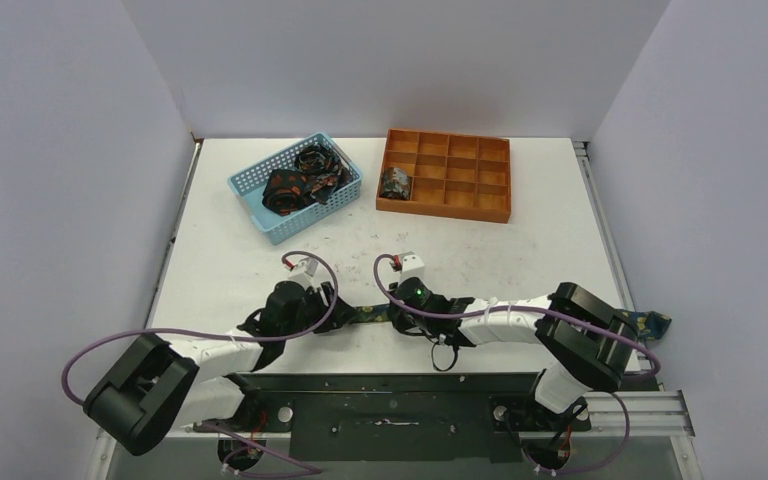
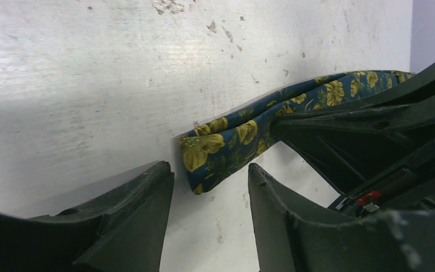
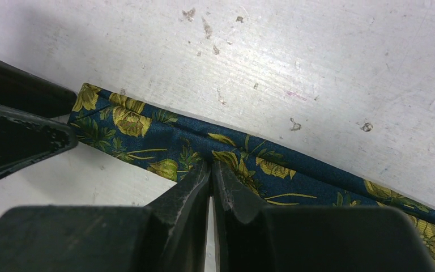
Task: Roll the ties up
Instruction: Flatten out the tie at the center of the board.
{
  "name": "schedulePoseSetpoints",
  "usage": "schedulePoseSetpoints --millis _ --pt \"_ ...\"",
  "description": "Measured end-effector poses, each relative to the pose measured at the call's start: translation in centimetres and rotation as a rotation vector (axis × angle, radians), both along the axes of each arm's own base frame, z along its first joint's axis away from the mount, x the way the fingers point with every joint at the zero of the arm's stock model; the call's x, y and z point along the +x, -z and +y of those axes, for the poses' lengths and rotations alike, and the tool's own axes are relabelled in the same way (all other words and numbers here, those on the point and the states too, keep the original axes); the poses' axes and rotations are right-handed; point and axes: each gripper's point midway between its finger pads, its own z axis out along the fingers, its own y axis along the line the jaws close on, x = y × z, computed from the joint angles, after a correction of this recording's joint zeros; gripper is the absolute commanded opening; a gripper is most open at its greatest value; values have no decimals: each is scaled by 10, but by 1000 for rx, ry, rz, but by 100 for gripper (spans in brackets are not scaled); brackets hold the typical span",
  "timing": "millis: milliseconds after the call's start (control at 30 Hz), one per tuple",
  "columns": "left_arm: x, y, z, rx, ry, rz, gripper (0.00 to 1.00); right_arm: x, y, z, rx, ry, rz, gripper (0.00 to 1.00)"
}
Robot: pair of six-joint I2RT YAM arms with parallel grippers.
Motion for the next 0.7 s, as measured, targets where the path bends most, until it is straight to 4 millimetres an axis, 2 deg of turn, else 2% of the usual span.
schedulePoseSetpoints --millis 167,333,433,467,600,700 --pt "0 4 -11 -39 36 20 35 3 0 4 14 -1 -8 9" --pt "0 8 -16 -62 47 37 18 3 0 4 23 -5 -11 10" --pt "-2 10 -15 -61 43 48 17 3 0 4 26 -8 -15 9" --pt "-3 11 -15 -60 42 50 19 3 0 4 26 -9 -16 9" --pt "-4 8 -13 -57 38 48 49 4 0 4 28 -10 -18 9" --pt "-1 -1 -10 -58 19 23 55 4 0 5 28 -11 -18 9"
